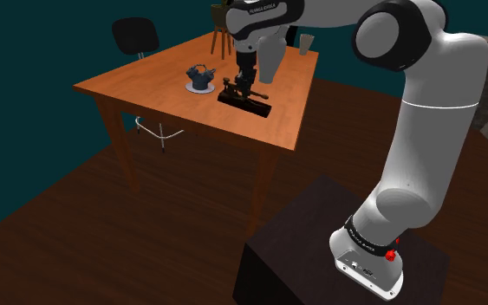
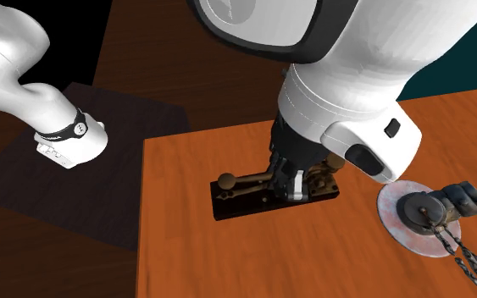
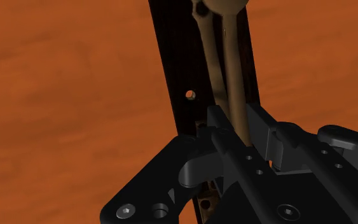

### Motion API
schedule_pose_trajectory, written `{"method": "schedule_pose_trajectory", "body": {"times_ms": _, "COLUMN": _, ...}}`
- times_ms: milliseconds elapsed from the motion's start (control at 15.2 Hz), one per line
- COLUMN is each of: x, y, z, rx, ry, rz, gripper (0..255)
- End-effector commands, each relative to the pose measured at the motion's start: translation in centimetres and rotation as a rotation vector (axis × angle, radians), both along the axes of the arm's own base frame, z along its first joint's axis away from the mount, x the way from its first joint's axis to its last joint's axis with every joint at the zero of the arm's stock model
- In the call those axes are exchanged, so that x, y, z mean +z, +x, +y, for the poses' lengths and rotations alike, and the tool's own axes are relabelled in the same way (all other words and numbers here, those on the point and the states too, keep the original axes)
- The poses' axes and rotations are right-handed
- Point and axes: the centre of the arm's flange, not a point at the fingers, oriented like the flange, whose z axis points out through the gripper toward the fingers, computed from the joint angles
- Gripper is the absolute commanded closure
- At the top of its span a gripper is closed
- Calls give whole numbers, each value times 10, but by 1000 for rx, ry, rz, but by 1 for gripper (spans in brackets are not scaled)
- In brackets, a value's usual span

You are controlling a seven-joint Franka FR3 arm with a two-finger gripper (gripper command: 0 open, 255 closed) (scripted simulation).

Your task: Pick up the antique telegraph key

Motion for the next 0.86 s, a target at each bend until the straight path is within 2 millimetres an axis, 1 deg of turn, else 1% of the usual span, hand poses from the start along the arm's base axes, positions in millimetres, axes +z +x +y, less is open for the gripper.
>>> {"method": "schedule_pose_trajectory", "body": {"times_ms": 0, "x": 11, "y": 0, "z": 1, "rx": 0, "ry": 0, "rz": -1, "gripper": 255}}
{"method": "schedule_pose_trajectory", "body": {"times_ms": 660, "x": 64, "y": 0, "z": 1, "rx": 0, "ry": 0, "rz": -1, "gripper": 255}}
{"method": "schedule_pose_trajectory", "body": {"times_ms": 792, "x": 64, "y": 0, "z": 1, "rx": 0, "ry": 0, "rz": -1, "gripper": 255}}
